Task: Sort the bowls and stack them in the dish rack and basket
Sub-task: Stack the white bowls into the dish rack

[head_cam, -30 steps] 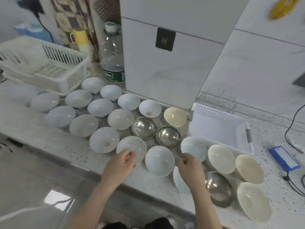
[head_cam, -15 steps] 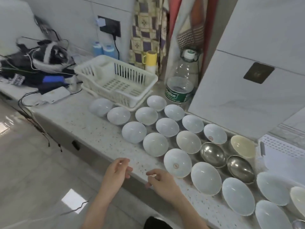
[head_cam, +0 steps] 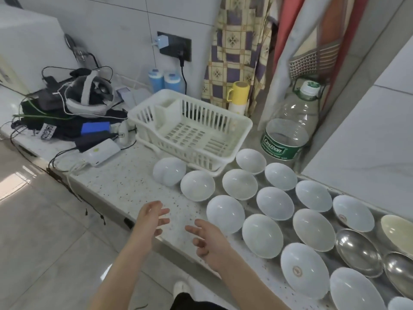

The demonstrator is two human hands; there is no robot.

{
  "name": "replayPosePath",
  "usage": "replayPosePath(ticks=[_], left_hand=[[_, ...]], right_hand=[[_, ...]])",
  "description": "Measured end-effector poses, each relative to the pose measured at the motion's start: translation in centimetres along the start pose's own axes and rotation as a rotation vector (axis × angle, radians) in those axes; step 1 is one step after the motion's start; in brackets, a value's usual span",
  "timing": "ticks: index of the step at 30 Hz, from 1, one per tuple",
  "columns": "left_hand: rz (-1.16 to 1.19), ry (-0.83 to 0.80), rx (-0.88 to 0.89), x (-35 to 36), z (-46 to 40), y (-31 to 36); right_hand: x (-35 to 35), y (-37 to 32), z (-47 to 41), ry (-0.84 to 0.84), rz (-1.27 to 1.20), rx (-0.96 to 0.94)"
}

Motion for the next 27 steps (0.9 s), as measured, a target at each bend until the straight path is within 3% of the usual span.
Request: replayPosePath(ticks=[10,17,27], left_hand=[[-0.180,-0.044,-0.114,-1.6,-9.6,3.8],[-0.234,-0.149,-0.183,-0.3,-13.5,4.2],[-0.382,-0.446,-0.160,2.0,-16.5,5.8]], right_hand=[[7.4,-1.3,-6.1,0.001,-0.343,0.155],[7.5,-1.8,-8.4,0.212,-0.505,0.115],[8.6,-3.1,-9.3,0.516,-0.733,-0.028]])
Point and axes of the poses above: each hand's wrist, its own z-axis away from the middle knuckle, its own x-axis out of the palm, y = z × x, the point moved 9 cm from there along -z, towards the middle knuckle, and after that the axes turned 7 degrees about y, right-handed, at the moved point
